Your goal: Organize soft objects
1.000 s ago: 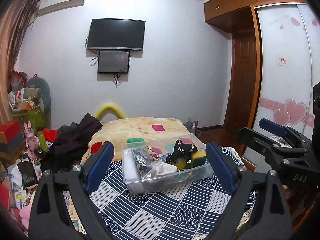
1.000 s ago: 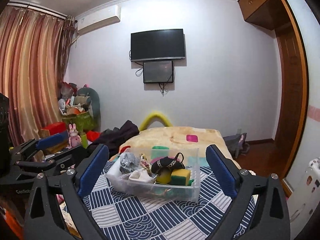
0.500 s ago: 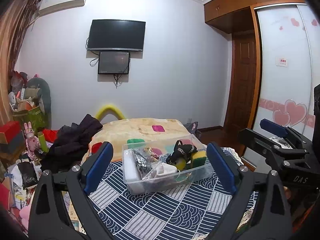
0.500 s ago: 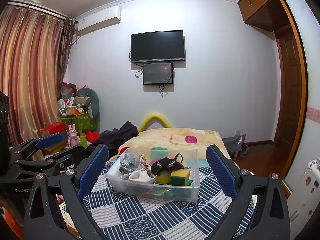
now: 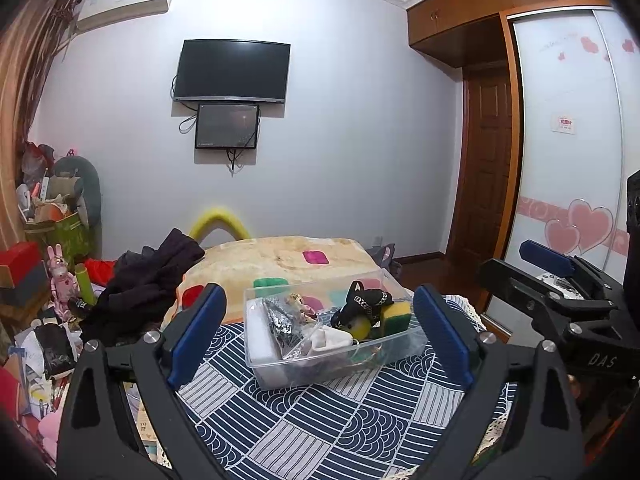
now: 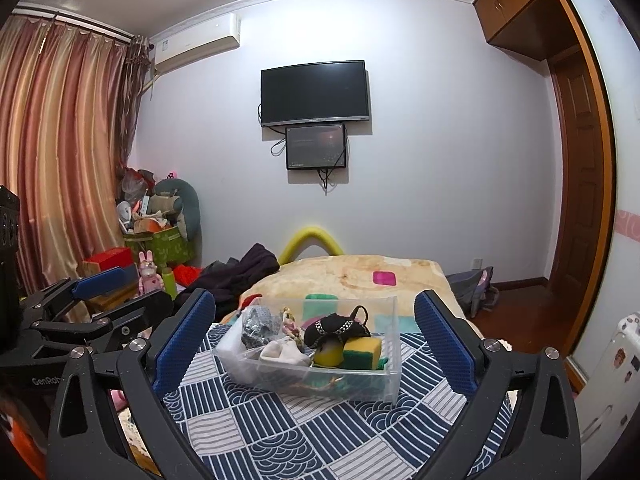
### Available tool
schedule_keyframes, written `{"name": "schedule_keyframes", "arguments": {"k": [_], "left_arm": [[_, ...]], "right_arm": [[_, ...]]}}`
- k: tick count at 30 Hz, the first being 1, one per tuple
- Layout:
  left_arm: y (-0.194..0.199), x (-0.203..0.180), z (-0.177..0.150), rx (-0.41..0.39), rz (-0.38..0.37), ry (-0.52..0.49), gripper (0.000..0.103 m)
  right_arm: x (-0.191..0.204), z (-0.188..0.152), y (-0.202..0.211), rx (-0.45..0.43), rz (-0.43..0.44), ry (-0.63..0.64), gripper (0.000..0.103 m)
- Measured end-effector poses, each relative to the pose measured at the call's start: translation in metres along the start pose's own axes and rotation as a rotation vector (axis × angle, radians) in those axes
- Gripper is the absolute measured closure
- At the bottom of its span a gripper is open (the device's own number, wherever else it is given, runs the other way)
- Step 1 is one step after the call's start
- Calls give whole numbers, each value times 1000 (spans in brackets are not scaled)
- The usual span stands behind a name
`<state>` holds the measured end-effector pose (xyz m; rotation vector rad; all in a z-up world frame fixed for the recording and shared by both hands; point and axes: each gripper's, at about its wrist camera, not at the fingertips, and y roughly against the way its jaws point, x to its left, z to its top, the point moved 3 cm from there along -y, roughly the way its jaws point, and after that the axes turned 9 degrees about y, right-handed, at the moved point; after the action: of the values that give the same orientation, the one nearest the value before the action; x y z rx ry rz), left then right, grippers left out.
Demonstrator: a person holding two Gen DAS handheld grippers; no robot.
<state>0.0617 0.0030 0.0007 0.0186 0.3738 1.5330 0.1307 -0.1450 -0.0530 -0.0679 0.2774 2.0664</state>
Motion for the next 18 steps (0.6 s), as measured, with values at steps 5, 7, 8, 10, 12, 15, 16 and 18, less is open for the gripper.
{"name": "schedule_keyframes", "arguments": {"k": [5, 7, 8, 10, 12, 15, 16, 18], "left_arm": [[1, 0, 0, -1, -1, 0, 7], [1, 0, 0, -1, -2, 1, 7], [2, -1, 1, -2, -2, 0, 7], [2, -1, 2, -3, -3, 0, 7], [3, -2, 2, -2, -4, 1, 7], [3, -2, 2, -3, -4, 1, 7], [3, -2, 2, -4, -4, 1, 7], [3, -2, 3, -6, -3, 2, 7]], "right_arm": [[0, 0, 1, 0, 3, -1, 3], [1, 1, 1, -3, 4, -1, 3], [1, 0, 1, -3, 3, -1, 3], [1, 1, 2, -4, 3, -2, 3], [1, 1, 2, -4, 3, -1, 3], [1, 2, 2, -3, 3, -2, 3], [1, 1, 2, -4, 3, -1, 3], [1, 1, 2, -4, 0, 0, 3]]}}
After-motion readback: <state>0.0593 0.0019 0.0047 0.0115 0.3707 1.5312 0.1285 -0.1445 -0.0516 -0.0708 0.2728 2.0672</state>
